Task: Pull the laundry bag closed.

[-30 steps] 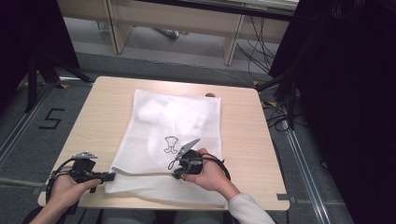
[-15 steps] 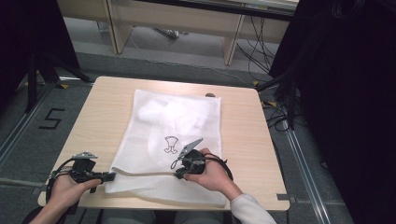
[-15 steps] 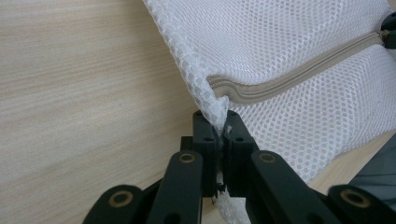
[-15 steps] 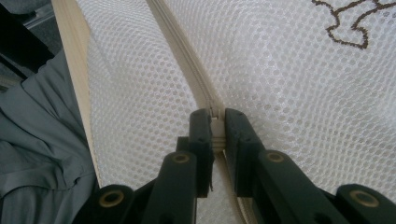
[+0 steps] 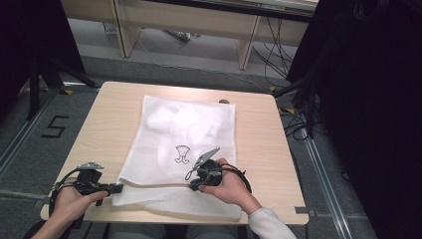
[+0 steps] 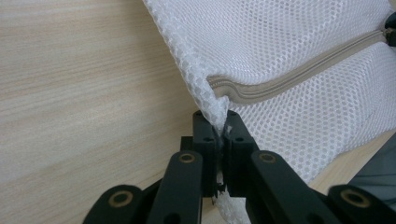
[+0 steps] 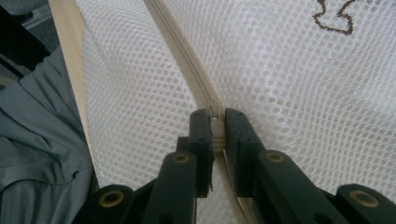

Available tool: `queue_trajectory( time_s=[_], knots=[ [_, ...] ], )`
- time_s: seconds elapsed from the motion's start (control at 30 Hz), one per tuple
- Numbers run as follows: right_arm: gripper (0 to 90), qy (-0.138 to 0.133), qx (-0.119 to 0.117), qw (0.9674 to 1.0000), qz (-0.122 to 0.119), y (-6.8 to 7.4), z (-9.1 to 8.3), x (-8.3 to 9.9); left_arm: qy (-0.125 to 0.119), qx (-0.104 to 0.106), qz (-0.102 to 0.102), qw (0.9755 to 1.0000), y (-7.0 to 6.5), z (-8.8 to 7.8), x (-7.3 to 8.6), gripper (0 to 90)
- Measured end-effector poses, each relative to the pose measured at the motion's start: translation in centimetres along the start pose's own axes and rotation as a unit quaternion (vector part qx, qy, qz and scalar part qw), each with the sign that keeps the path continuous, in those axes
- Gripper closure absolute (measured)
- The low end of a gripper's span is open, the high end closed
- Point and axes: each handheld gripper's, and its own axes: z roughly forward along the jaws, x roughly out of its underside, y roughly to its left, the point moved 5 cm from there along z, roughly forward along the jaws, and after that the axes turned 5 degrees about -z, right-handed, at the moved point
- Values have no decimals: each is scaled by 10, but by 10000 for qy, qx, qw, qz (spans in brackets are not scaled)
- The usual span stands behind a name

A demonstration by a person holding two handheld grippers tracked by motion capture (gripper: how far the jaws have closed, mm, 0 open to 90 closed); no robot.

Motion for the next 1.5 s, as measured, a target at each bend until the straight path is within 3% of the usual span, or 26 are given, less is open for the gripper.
queue_trajectory(
  time_s=[0.07, 0.1, 0.43, 1.47, 1.5],
  knots=[
    [825, -4, -2, 10000, 27, 1, -1, 0, -3, -2, 1, 10000, 0, 0, 0, 854],
    [825, -52, -10, 9999, -120, -1, 0, -1, -17, -4, -2, 10000, 0, 0, 0, 854],
    [825, -23, 43, 9999, -157, -1, -3, 2, -40, -23, -2, 10000, 0, 0, 0, 854],
    [824, 33, 74, 9999, 113, -5, -14, 18, 1, -25, 19, 10000, 1, 0, 0, 854],
    [825, 38, 159, 9998, 78, -7, -14, 19, -4, -17, 10, 10000, 0, 0, 0, 854]
  ],
)
